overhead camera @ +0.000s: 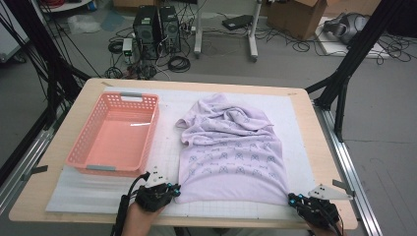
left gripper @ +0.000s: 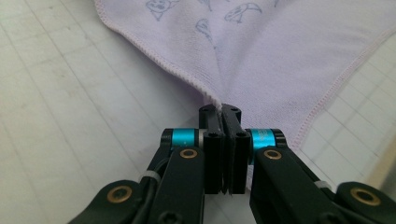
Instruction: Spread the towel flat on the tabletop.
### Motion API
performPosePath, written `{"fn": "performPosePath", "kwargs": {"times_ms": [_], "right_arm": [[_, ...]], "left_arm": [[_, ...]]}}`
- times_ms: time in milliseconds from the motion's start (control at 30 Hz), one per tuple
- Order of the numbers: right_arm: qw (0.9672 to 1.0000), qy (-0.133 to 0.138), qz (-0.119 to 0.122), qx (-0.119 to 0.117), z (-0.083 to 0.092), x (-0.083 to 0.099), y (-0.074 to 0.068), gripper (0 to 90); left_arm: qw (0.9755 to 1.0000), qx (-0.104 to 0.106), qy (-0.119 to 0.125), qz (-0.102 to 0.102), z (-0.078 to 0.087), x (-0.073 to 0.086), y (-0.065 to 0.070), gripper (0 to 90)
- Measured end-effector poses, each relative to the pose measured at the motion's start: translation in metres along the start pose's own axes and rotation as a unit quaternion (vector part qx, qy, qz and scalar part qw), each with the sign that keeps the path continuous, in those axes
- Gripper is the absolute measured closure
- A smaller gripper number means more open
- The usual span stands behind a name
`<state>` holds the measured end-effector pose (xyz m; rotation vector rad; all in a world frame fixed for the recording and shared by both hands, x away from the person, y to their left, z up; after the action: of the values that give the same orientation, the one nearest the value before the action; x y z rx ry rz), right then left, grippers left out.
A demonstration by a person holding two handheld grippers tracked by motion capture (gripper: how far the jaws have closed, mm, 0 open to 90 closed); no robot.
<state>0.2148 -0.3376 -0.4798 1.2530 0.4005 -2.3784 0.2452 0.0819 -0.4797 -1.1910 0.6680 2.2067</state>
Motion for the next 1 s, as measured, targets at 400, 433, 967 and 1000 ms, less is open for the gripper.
{"fn": "performPosePath", "kwargs": {"times_ms": [400, 433, 967, 1000], "right_arm": [[0.9996, -0.015, 0.021, -0.015, 0.042, 0.029, -0.027, 86.1], [0.9995, -0.017, 0.023, -0.017, 0.045, 0.032, -0.029, 86.2], [0.9994, 0.034, 0.001, -0.009, 0.049, 0.021, -0.033, 56.3], [0.9993, 0.037, -0.002, -0.003, 0.044, 0.018, -0.032, 56.3]], "left_arm": [[0.9997, 0.018, -0.010, -0.012, 0.033, 0.026, 0.034, 87.6], [0.9997, 0.020, -0.011, -0.012, 0.036, 0.028, 0.037, 87.6], [0.9979, -0.015, 0.063, -0.001, 0.039, 0.016, 0.024, 44.2], [0.9976, -0.016, 0.068, 0.004, 0.036, 0.013, 0.020, 43.1]]}}
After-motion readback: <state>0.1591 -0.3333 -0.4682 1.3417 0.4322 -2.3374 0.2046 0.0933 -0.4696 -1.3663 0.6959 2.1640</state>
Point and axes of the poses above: each handheld gripper's, and its own axes: z roughly backward along the jaws, x roughly out of its underside, y roughly to its right, the point moved 5 cm from there along -z, roughly forward along the jaws, and after that the axes turned 9 degrees about y, right-handed, at the moved point
